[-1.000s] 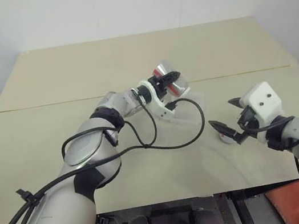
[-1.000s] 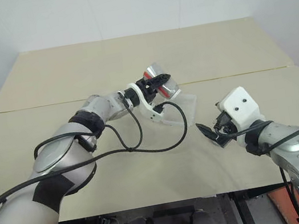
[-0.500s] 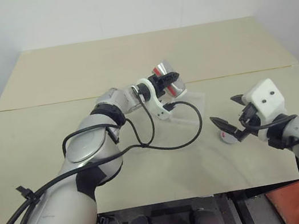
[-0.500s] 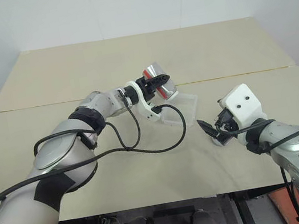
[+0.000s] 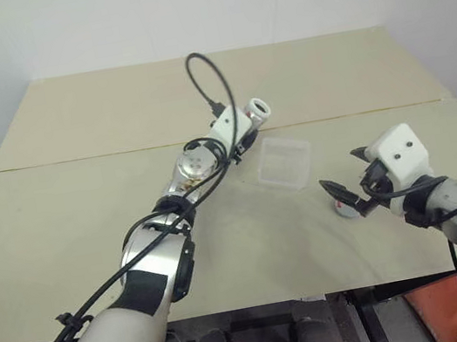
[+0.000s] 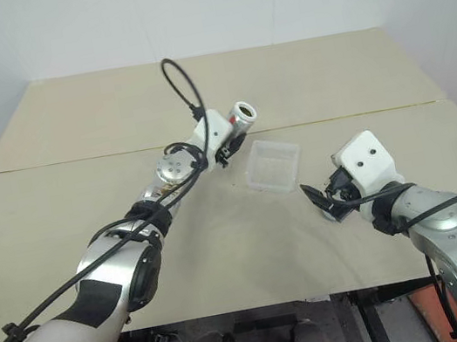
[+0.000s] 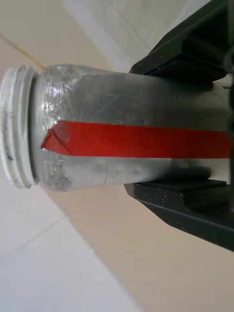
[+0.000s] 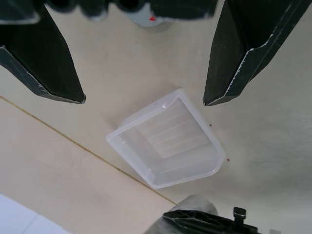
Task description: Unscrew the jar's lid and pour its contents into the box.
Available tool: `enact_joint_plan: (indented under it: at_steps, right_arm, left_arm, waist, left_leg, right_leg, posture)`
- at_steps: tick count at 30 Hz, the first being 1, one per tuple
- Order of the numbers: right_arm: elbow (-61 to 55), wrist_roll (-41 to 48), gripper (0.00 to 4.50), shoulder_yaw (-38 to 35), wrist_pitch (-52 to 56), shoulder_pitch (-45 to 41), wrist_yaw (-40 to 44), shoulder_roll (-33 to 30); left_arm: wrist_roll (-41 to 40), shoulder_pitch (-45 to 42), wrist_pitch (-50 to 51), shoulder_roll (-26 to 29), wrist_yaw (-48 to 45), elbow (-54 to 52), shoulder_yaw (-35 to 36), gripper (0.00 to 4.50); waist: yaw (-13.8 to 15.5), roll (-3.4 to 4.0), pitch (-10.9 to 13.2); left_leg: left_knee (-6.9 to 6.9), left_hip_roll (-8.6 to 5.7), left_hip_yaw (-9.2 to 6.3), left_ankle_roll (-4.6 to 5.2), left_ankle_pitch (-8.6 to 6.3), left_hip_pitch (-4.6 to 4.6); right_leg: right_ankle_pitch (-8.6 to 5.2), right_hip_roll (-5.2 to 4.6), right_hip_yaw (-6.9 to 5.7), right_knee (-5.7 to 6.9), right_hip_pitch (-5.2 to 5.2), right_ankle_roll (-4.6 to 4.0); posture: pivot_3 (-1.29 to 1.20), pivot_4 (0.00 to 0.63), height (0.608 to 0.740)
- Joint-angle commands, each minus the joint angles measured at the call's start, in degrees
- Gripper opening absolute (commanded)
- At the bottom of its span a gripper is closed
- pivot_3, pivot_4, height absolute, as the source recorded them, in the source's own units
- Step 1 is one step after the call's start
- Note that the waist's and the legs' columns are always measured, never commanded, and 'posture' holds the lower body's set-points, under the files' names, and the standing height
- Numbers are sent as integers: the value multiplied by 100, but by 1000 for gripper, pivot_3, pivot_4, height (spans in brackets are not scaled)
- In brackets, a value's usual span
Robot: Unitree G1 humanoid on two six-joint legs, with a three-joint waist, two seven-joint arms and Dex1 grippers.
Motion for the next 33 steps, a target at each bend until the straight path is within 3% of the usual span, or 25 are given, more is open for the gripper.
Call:
enact_joint_plan:
  at_steps: [1,3,7,9,12,19,24,33]
  right_arm:
    - [-44,-95,4473,-8,-241,-117,12,-29]
    - [0,-124,4473,2,-282,-124,27,-47]
    - [13,-179,4473,18,-332,-86,52,-64]
    - [14,-209,4473,45,-346,-84,58,-75]
    - [-8,-230,4473,82,-331,-97,18,-29]
    - [-86,-250,4473,33,-309,-29,-30,7]
    - [-170,-220,4473,-30,-259,1,-58,51]
    - [-256,-242,4473,-65,-212,120,-69,44]
  left_arm:
    - [126,37,-228,75,28,-326,-138,2066]
    - [379,4,-389,129,229,-356,-355,2066]
    - [2372,-357,-1022,574,2003,-428,-2066,2066]
    - [2870,-534,-1135,646,2597,-379,-2546,2066]
    - [4278,-946,-981,722,3987,-277,-3845,2066]
    - [6031,-1504,-350,435,5893,3,-5631,2066]
    - [6485,-1657,7,281,6288,157,-6153,2066]
    - [6137,-1607,-36,299,5944,236,-5851,2066]
  waist:
    - [6,0,0]
    - [18,0,0]
    - [21,0,0]
    - [33,-1,0]
    - [73,-1,0]
    - [84,-2,1]
    - [72,-1,1]
    - [71,-2,1]
  left_leg:
    - [0,-1,-1,0,0,0]
    - [0,-2,-2,0,0,0]
    - [0,-5,-2,1,-1,-1]
    - [-1,-6,-4,1,-1,-1]
    - [1,-7,-4,2,-2,-5]
    - [1,-8,-1,4,-3,-7]
    - [0,-6,0,4,-3,-9]
    - [1,-6,0,4,-3,-12]
  right_leg:
    - [0,0,0,0,0,1]
    - [1,0,-1,0,1,1]
    - [2,-1,0,-3,3,3]
    - [3,-1,0,-4,4,5]
    - [4,-2,-1,-8,4,6]
    - [4,-2,1,-10,1,8]
    - [3,-1,1,-9,-4,8]
    - [4,-2,2,-8,-7,7]
  posture:
    - [0,150,740]
    - [0,150,740]
    - [0,150,740]
    - [0,150,740]
    - [0,150,740]
    - [0,150,740]
    - [0,150,740]
    - [0,150,740]
